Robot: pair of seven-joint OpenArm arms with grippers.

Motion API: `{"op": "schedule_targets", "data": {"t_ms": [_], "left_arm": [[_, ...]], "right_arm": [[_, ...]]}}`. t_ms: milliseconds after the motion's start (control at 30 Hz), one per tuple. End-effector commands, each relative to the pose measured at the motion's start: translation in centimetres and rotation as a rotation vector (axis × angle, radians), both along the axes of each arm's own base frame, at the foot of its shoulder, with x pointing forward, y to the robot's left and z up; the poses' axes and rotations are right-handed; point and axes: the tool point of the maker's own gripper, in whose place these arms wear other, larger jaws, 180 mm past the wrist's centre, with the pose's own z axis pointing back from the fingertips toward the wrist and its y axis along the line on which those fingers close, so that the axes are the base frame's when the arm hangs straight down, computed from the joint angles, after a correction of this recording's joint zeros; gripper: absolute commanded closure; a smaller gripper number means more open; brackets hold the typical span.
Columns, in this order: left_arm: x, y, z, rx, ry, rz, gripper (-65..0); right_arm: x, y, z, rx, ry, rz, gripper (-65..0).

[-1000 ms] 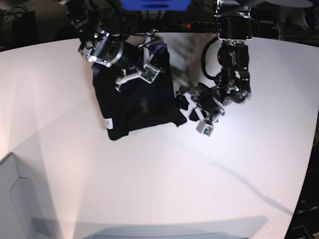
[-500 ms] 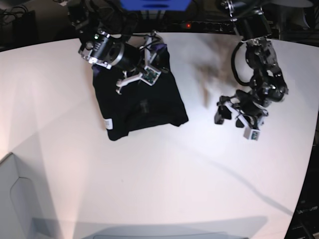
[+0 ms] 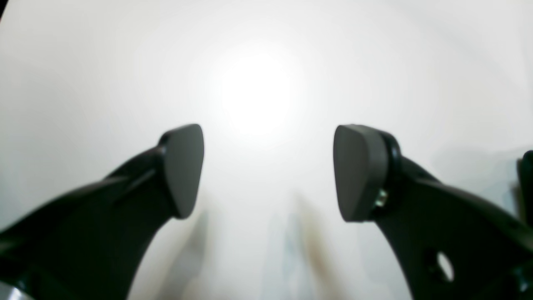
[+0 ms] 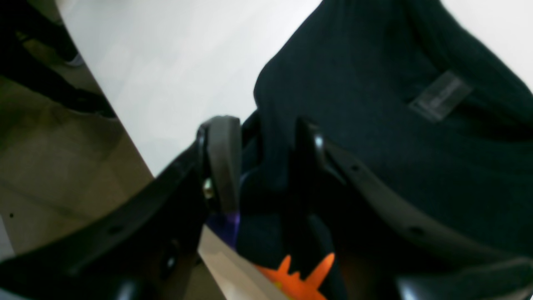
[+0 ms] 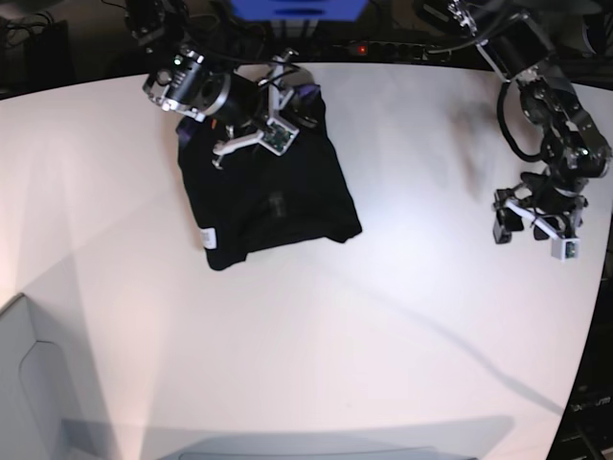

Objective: Fold the T-shirt properly
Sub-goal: 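Release the shirt with the right gripper and lift both grippers away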

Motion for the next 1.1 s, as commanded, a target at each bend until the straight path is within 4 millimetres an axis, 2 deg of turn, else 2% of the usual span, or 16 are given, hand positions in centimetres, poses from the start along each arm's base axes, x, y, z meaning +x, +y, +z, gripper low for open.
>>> {"op": "schedule_targets", "data": {"t_ms": [0, 67, 233, 300, 367, 467, 633, 767, 967, 1067], "left_arm": [[0.8, 0.2, 1.6, 0.011, -0.052, -0.006, -46.6], [0.8, 0.2, 1.6, 0.012, -0.052, -0.007, -46.6], [0.1, 0.2, 1.0, 0.014, -0.033, -0.006, -46.6], [0.0, 0.1, 1.5, 0.025, -0.042, -0.01, -46.6], [0.1, 0.0, 2.0, 0.036, -0.056, -0.015, -46.6], [-0.2, -0.4, 2.3, 0.051, -0.059, -0.027, -46.6], [-0.8, -1.7, 2.8, 0.058, -0.077, -0.042, -46.6], [-1.5, -3.9, 3.1, 0.014, -0.11, -0.063, -46.6], [-2.6, -10.2, 2.8, -0.079, -0.082, -0.2, -46.6], [-3.1, -12.4, 2.1, -0.109, -0.055, -0.229, -46.6]], "right_arm": [[-0.4, 0.6, 0.7, 0.036, -0.012, 0.02, -22.7], [-0.7, 0.8, 0.1, 0.038, 0.01, 0.024, -22.8], [-2.0, 3.3, -2.2, 0.044, 0.083, 0.097, -22.9], [-2.5, 4.0, -3.1, 0.037, 0.106, 0.131, -22.9], [-2.0, 4.9, -3.3, 0.044, 0.108, 0.146, -22.9], [-0.7, 5.7, -2.4, 0.066, 0.078, 0.14, -22.9], [1.2, 6.0, 1.9, 0.115, -0.054, 0.137, -22.9], [3.9, 3.5, 4.1, 0.105, -0.146, 0.057, -22.9], [9.3, -4.9, 4.3, 0.018, -0.202, -0.21, -22.7], [9.7, -7.9, 3.7, -0.019, -0.192, -0.288, -22.6]]}}
